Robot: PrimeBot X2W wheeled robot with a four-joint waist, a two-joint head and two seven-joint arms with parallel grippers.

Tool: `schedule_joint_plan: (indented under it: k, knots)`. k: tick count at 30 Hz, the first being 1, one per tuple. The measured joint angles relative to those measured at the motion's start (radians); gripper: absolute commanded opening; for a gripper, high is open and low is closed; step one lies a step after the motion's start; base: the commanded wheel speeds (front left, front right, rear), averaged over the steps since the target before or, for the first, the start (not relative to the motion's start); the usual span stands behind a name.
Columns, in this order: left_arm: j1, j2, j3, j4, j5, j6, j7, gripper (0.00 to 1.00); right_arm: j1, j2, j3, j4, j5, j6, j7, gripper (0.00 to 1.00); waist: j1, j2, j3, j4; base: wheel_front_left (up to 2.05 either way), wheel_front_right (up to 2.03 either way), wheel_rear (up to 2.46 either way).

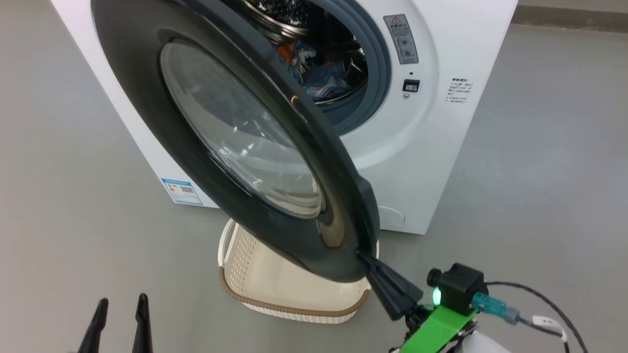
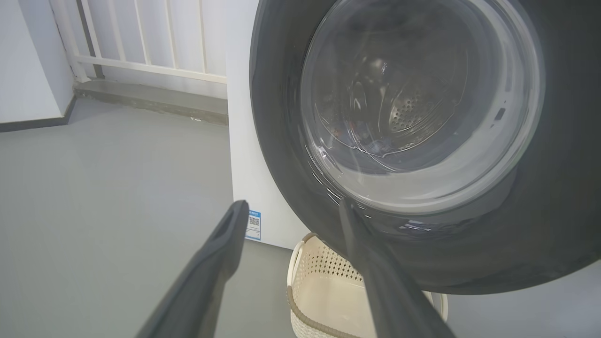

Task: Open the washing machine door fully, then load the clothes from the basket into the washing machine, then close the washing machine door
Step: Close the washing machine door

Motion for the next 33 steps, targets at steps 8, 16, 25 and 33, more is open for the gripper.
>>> schedule_joint_plan:
  k: [8,16,25,33]
  knots:
    - [-0.038,-0.004,-0.004,-0.004,0.0,0.0,0.0,1.0,-0.062,-0.003,-0.069,0.007,0.0,0.004,0.0,0.0,0.0,0.0,0.045,0.006,0.0,0.0,0.0]
    - [-0.108,-0.029,-0.027,-0.015,-0.001,0.0,0.0,1.0,-0.172,-0.028,-0.164,0.054,-0.009,0.004,0.0,0.0,0.0,0.0,0.117,0.018,0.0,0.0,0.0]
    - [-0.188,-0.044,-0.065,-0.031,-0.002,0.0,0.0,1.0,-0.315,-0.04,-0.277,0.114,-0.027,0.004,0.0,0.0,0.0,0.0,0.199,0.049,0.0,0.0,0.0]
    - [-0.235,-0.062,-0.087,-0.044,-0.011,0.0,0.0,1.0,-0.424,-0.05,-0.375,0.162,-0.042,0.004,0.0,0.0,0.0,0.0,0.26,0.088,0.0,0.0,0.0]
